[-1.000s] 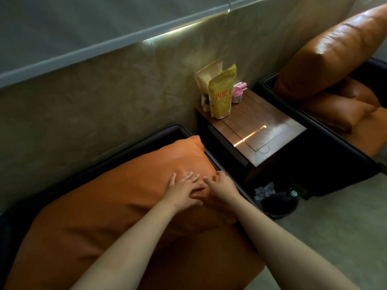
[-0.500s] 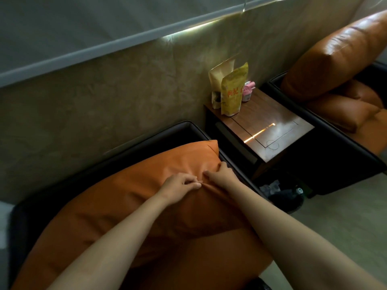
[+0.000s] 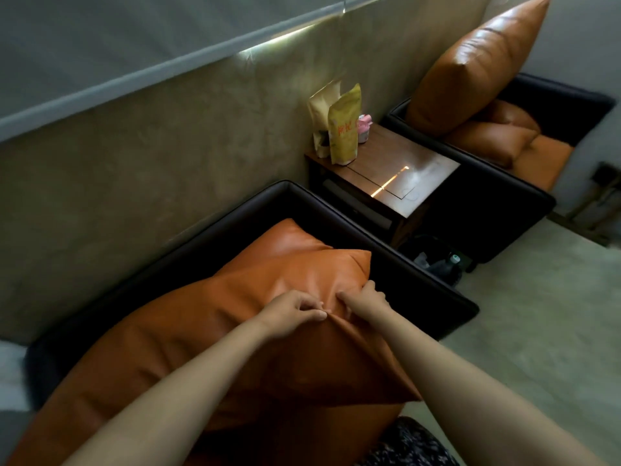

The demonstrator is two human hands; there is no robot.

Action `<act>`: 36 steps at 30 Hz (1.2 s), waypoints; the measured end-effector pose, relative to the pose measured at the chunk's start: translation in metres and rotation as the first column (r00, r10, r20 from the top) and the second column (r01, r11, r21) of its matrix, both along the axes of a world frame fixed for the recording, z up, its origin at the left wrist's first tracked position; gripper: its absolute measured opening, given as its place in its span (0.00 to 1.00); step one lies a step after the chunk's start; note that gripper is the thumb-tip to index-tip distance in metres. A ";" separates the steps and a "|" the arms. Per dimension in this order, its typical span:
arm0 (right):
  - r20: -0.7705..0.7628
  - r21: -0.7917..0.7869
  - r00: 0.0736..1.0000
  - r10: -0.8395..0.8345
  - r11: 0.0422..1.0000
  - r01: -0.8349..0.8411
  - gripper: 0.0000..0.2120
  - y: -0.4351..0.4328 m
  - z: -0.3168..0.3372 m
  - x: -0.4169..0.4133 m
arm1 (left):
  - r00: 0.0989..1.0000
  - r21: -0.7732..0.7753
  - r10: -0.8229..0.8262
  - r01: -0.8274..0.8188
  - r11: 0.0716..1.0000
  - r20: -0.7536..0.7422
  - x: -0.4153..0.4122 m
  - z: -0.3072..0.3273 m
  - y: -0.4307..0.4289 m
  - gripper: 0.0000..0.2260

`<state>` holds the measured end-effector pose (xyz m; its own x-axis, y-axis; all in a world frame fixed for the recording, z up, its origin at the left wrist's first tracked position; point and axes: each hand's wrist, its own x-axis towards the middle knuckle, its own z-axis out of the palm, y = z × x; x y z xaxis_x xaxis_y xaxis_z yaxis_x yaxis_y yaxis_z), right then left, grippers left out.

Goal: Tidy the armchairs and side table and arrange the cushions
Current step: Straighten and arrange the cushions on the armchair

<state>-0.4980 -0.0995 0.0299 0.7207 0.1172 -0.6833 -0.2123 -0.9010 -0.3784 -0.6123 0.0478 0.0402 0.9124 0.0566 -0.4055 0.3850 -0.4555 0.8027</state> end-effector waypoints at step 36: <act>0.167 0.271 0.941 0.293 0.905 -0.329 0.35 0.147 -0.119 0.127 | 0.771 0.235 0.610 -0.568 0.789 -0.182 0.118 -0.139 0.144 0.41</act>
<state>-0.3711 0.0472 -0.0889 0.6889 0.5288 -0.4958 0.1241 -0.7599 -0.6380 -0.4945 0.1921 -0.0992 0.5551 0.6325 -0.5402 0.7862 -0.1870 0.5890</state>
